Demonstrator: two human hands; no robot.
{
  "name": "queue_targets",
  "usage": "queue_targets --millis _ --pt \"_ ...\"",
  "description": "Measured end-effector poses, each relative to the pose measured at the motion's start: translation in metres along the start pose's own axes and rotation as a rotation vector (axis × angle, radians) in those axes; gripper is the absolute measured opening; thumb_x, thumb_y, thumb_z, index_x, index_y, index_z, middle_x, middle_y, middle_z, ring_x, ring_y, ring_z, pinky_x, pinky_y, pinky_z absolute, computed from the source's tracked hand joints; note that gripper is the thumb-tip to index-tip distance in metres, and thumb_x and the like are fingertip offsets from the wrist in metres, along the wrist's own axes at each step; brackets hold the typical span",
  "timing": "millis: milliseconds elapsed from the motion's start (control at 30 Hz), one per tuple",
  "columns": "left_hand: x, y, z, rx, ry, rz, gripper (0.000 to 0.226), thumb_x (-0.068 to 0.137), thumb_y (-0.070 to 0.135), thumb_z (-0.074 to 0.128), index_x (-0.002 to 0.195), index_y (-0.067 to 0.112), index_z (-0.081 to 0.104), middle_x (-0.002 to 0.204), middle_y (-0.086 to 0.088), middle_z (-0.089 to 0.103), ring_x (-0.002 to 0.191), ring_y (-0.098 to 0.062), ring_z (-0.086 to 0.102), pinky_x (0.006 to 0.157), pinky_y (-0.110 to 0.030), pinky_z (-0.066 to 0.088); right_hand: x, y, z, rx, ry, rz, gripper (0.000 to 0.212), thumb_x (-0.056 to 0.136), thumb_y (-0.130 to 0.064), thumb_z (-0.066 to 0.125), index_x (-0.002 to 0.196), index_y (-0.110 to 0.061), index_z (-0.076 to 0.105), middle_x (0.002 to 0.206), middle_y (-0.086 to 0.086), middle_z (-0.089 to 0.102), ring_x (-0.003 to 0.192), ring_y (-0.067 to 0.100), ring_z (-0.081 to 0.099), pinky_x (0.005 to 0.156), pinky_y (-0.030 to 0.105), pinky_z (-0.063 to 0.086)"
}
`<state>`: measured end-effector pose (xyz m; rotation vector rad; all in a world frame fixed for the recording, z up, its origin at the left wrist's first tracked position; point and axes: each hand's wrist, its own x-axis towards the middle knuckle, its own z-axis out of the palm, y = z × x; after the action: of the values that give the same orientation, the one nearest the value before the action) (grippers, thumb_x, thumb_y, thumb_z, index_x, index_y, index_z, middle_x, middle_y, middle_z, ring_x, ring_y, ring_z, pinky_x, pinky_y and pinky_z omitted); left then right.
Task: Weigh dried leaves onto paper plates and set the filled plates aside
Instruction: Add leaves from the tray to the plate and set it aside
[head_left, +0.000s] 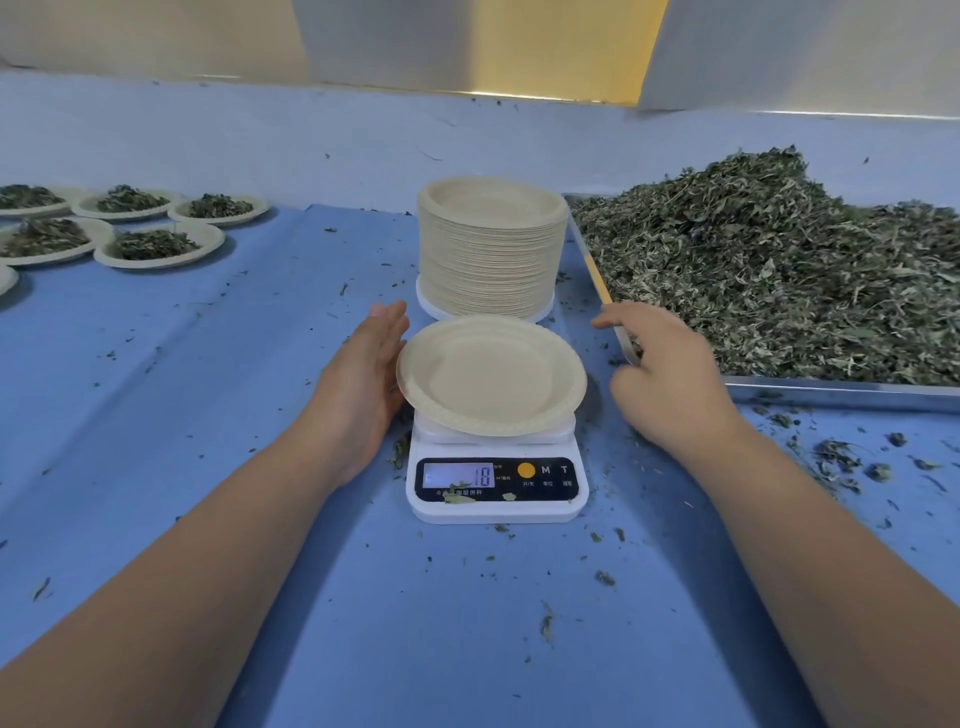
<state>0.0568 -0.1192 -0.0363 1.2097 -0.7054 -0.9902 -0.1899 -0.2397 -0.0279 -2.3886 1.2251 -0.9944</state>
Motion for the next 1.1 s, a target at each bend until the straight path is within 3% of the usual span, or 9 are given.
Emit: queue_targets --millis 67,133,200,300,433,633,700,933,1100 --pt "0.0 0.001 0.001 -0.002 0.01 -0.006 0.058 0.109 0.052 0.033 0.16 0.025 0.031 0.168 0.005 0.028 0.15 -0.01 0.034 0.12 -0.035 0.031 0.001 0.0 0.001 0.044 0.057 0.07 0.052 0.083 0.002 0.05 0.126 -0.023 0.063 0.109 0.0 0.063 0.069 0.004 0.052 0.071 0.025 0.04" --pt "0.0 0.001 0.0 -0.011 0.021 -0.011 0.057 0.109 0.05 0.035 0.16 0.025 0.033 0.167 0.004 0.029 0.149 -0.011 0.036 0.121 -0.036 0.032 0.002 0.002 0.003 0.026 0.121 0.103 0.039 0.09 -0.007 0.05 0.122 -0.025 0.064 0.078 -0.003 0.054 0.05 0.005 0.044 0.055 0.024 0.034" --pt "0.0 0.001 0.0 -0.016 0.032 -0.011 0.056 0.109 0.049 0.036 0.159 0.024 0.035 0.167 0.004 0.03 0.147 -0.011 0.038 0.121 -0.037 0.032 0.002 0.003 0.004 -0.036 0.135 0.099 0.03 0.095 -0.016 0.051 0.122 -0.024 0.063 0.073 -0.003 0.05 0.053 0.007 0.045 0.052 0.025 0.031" --pt "-0.001 0.002 0.001 -0.013 0.054 -0.018 0.055 0.109 0.047 0.038 0.158 0.022 0.037 0.164 0.004 0.035 0.141 -0.01 0.046 0.119 -0.036 0.035 0.009 -0.002 0.008 -0.138 0.064 0.072 0.033 0.098 -0.024 0.05 0.131 -0.019 0.057 0.09 0.001 0.055 0.075 0.018 0.05 0.061 0.03 0.034" --pt "-0.003 0.001 0.004 0.006 0.066 -0.008 0.053 0.107 0.046 0.043 0.153 0.021 0.043 0.146 0.008 0.051 0.103 0.006 0.058 0.098 -0.025 0.043 0.042 -0.001 0.01 -0.168 -0.034 0.1 0.04 0.102 -0.032 0.045 0.137 -0.014 0.049 0.102 0.005 0.056 0.084 0.029 0.055 0.069 0.034 0.037" --pt "-0.001 0.001 0.002 -0.003 0.055 0.002 0.053 0.108 0.046 0.04 0.155 0.021 0.04 0.163 0.003 0.037 0.144 -0.01 0.042 0.122 -0.037 0.033 0.098 0.031 0.009 -0.292 -0.202 0.284 0.048 0.107 -0.04 0.03 0.122 -0.001 0.054 0.128 0.023 0.054 0.123 0.041 0.047 0.092 0.044 0.04" --pt "-0.001 0.001 0.002 -0.002 0.059 -0.006 0.054 0.107 0.047 0.041 0.155 0.021 0.041 0.163 0.003 0.039 0.142 -0.01 0.044 0.12 -0.037 0.035 0.104 0.036 0.01 -0.314 -0.307 0.324 0.052 0.108 -0.043 0.026 0.126 -0.004 0.054 0.129 0.023 0.055 0.114 0.039 0.052 0.09 0.042 0.04" --pt "0.003 -0.001 0.001 -0.007 0.052 -0.02 0.056 0.107 0.047 0.041 0.157 0.02 0.038 0.162 0.003 0.04 0.138 -0.009 0.047 0.119 -0.036 0.035 0.104 0.039 0.001 -0.433 -0.346 0.217 0.043 0.108 -0.046 0.031 0.083 -0.015 0.049 0.08 0.009 0.056 0.075 0.029 0.053 0.058 0.035 0.032" --pt "0.004 -0.003 0.0 -0.002 0.055 -0.012 0.054 0.107 0.044 0.042 0.156 0.022 0.04 0.156 0.006 0.045 0.13 -0.008 0.052 0.115 -0.034 0.039 0.086 0.039 -0.004 -0.428 -0.252 0.23 0.035 0.105 -0.045 0.041 0.099 -0.01 0.043 0.084 0.011 0.056 0.073 0.026 0.054 0.058 0.037 0.039"
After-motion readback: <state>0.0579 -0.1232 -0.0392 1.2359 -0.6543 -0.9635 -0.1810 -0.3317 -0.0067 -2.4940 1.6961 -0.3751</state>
